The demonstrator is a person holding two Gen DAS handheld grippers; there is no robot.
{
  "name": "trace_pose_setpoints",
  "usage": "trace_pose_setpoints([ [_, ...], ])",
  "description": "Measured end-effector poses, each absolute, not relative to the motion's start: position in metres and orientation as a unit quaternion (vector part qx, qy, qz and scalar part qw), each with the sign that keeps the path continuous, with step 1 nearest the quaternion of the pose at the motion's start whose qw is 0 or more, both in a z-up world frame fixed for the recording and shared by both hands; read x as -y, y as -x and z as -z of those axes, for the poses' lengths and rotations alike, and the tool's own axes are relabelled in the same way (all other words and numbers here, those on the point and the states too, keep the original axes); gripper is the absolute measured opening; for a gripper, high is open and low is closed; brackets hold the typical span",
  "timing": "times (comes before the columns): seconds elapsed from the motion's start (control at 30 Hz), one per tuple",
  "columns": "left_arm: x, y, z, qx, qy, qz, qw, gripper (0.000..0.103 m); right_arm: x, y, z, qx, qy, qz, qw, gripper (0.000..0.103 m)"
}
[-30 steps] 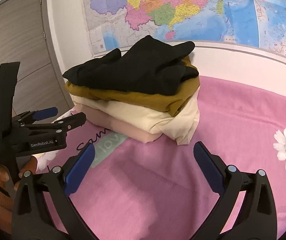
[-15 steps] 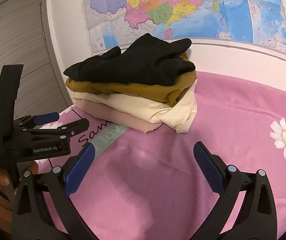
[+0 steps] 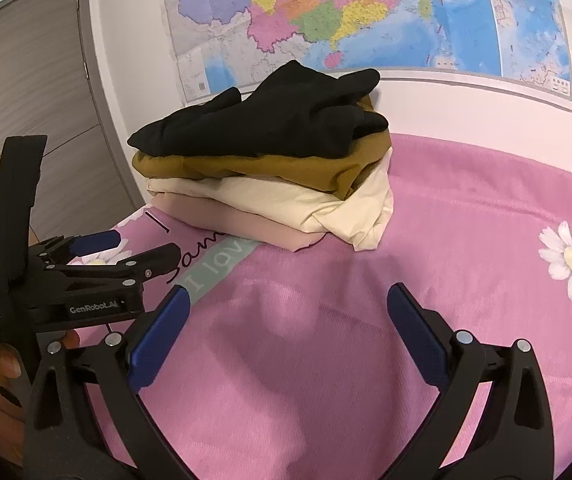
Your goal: Fold large clothes
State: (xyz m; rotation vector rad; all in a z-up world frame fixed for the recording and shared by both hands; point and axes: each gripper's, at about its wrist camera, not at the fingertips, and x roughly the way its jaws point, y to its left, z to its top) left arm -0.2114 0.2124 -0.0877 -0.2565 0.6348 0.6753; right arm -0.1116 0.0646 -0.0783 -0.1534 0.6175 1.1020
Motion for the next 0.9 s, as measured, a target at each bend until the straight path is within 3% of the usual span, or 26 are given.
trace_pose_setpoints([
  [0.9, -0.198, 0.214, 0.089, -0.307, 0.113, -0.321, 0.889, 0.096, -0.05, 0.116, 0.076, -0.283, 0.064, -0.513, 0.808, 0.097],
])
